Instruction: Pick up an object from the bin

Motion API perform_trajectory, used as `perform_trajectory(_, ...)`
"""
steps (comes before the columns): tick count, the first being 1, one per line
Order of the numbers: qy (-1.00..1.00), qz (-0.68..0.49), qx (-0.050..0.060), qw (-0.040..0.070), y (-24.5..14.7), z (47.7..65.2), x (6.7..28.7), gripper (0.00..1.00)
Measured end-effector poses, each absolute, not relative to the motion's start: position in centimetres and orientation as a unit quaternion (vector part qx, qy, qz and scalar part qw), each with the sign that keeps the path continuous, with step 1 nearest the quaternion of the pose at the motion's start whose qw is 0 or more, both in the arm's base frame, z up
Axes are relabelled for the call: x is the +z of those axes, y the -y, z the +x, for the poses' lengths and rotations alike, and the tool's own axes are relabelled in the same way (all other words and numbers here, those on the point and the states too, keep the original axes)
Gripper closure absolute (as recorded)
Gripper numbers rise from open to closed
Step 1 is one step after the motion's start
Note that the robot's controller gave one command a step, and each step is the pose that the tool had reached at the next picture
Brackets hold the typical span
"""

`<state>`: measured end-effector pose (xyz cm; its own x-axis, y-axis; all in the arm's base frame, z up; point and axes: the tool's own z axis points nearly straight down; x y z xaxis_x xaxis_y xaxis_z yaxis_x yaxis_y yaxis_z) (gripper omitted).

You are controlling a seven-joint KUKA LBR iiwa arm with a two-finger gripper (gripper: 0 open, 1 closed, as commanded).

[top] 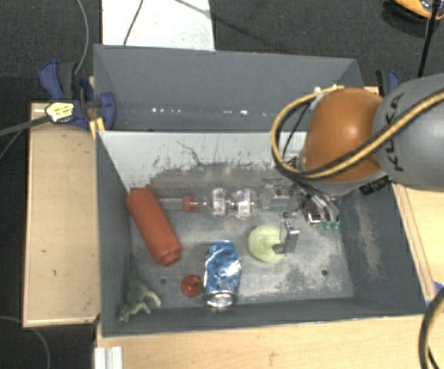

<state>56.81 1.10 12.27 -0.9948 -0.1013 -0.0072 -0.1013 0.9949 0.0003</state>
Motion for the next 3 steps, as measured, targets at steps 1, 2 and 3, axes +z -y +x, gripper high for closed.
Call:
perform_trajectory(1,-0.998,-0.068,0.001,0.003,-0.2,55.0,9.5,0.0)
perform_trajectory(2,-1.0,-0.02,0.0,0.006,3.9,56.7,7.1,1.0)
perform_trajectory(3,-1.0,-0.02,0.001,0.006,3.9,56.7,7.1,1.0)
